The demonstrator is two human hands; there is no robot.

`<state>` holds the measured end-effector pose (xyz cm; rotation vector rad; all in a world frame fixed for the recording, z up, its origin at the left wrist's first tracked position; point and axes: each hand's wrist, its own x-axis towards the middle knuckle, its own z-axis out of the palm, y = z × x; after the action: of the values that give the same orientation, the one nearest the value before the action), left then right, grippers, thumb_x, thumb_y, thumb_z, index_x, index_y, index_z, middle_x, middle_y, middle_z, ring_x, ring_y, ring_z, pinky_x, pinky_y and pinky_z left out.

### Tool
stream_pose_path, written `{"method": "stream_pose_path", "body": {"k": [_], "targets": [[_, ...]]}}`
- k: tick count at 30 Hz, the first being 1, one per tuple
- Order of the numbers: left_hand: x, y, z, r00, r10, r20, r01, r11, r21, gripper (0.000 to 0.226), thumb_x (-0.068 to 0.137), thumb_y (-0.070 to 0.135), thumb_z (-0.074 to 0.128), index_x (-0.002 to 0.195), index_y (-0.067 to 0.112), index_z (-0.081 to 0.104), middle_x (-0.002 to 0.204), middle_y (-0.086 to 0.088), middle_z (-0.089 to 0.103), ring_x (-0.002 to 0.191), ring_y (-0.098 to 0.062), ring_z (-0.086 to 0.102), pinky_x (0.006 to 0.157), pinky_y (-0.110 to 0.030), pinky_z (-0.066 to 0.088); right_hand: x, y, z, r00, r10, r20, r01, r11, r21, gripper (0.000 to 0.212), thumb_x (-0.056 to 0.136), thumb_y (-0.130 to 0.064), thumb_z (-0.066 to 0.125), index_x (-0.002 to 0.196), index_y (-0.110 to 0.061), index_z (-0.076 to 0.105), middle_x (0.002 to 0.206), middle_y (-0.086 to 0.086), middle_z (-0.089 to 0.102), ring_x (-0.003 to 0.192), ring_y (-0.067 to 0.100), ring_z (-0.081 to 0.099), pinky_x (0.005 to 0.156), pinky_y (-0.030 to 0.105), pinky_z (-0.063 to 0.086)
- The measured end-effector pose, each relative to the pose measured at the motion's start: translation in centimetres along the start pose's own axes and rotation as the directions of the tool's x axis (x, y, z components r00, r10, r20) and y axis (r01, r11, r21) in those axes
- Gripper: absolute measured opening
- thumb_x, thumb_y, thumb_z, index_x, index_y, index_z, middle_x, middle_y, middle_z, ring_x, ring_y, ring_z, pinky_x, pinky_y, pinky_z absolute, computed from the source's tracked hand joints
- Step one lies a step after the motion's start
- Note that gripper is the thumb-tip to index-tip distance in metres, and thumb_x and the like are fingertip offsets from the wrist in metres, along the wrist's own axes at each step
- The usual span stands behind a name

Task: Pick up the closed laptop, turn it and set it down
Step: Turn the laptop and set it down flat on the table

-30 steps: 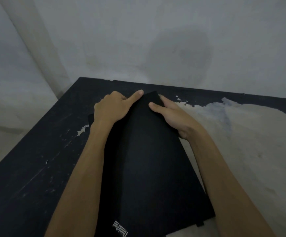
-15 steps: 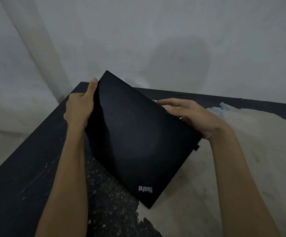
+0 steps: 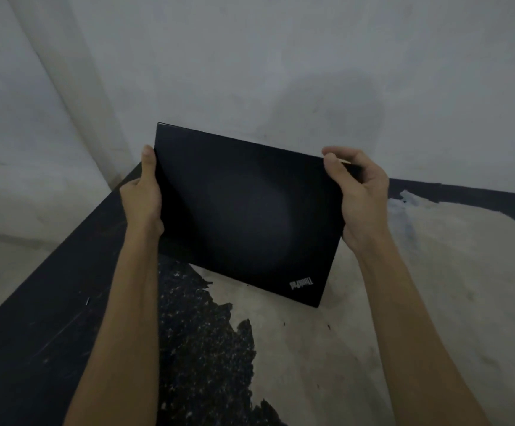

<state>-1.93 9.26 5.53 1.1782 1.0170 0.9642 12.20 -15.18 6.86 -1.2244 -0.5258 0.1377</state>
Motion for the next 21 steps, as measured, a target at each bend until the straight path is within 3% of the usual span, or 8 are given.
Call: {"method": "stream_pose_path", "body": {"k": [4, 7, 10, 12, 15, 21], "targets": [[0.5, -0.5, 0.2, 0.99, 0.051, 0.134, -0.05, 0.999, -0.011, 0.05, 0.087, 0.074, 0.056, 0.069, 0.032, 0.036, 0.075, 0.013, 0.044, 0.069, -0.003, 0.045, 0.075, -0.029, 0.04, 0.2, -0.2, -0.6, 0.992, -0.059, -0.112, 0.062, 0.998, 0.016, 0.013, 0.091, -0.008, 0.075, 0.104, -0.006, 0.072, 0.077, 0.007, 0.071, 0.074, 0.021, 0.069, 0.073, 0.04, 0.061], [0.9, -0.8, 0.1, 0.959, 0.141, 0.245, -0.172, 0.979, 0.109, 0.047, 0.089, 0.077, 0.046, 0.073, 0.033, 0.046, 0.079, 0.013, 0.049, 0.072, -0.004, 0.049, 0.078, -0.032, 0.039, 0.3, -0.7, -1.1, 0.991, -0.056, -0.12, 0.059, 0.998, 0.019, 0.012, 0.092, -0.008, 0.074, 0.103, -0.012, 0.072, 0.07, 0.0, 0.073, 0.069, 0.016, 0.071, 0.068, 0.036, 0.061], [0.4, -0.7, -0.1, 0.897, 0.186, 0.402, -0.25, 0.962, 0.112, 0.049, 0.094, 0.068, 0.051, 0.091, 0.023, 0.07, 0.1, 0.01, 0.075, 0.093, -0.009, 0.071, 0.089, -0.026, 0.051, 0.4, -1.3, -1.5, 0.993, -0.025, -0.115, 0.029, 0.999, 0.035, 0.015, 0.091, -0.01, 0.075, 0.106, -0.014, 0.072, 0.072, -0.001, 0.074, 0.072, 0.017, 0.072, 0.069, 0.037, 0.062], [0.1, -0.6, -0.3, 0.861, 0.191, 0.471, -0.249, 0.966, 0.064, 0.036, 0.099, 0.054, 0.055, 0.106, 0.025, 0.075, 0.106, 0.01, 0.08, 0.1, -0.007, 0.074, 0.084, -0.024, 0.056, 0.4, -1.5, -1.8, 0.994, 0.001, -0.108, 0.002, 0.999, 0.033, 0.017, 0.09, -0.011, 0.076, 0.106, -0.015, 0.073, 0.073, 0.0, 0.074, 0.072, 0.018, 0.072, 0.069, 0.037, 0.061], [0.0, -0.9, -0.4, 0.854, 0.226, 0.468, -0.258, 0.966, 0.003, 0.025, 0.102, 0.042, 0.057, 0.107, 0.024, 0.074, 0.101, 0.01, 0.081, 0.096, -0.009, 0.076, 0.077, -0.023, 0.058, 0.4, -1.8, -1.9, 0.995, 0.043, -0.094, -0.04, 0.999, 0.035, 0.019, 0.089, -0.011, 0.077, 0.107, -0.014, 0.073, 0.072, -0.001, 0.074, 0.071, 0.017, 0.073, 0.067, 0.036, 0.061], [-0.3, -1.6, 0.3, 0.892, 0.171, 0.418, -0.149, 0.985, -0.085, 0.029, 0.1, 0.04, 0.061, 0.107, 0.015, 0.076, 0.098, 0.004, 0.081, 0.092, -0.01, 0.077, 0.074, -0.023, 0.059, 0.8, -2.0, -2.2, 0.992, 0.056, -0.111, -0.061, 0.997, -0.04, 0.025, 0.088, -0.016, 0.08, 0.111, -0.01, 0.074, 0.077, -0.001, 0.076, 0.07, 0.012, 0.074, 0.063, 0.03, 0.06]]}}
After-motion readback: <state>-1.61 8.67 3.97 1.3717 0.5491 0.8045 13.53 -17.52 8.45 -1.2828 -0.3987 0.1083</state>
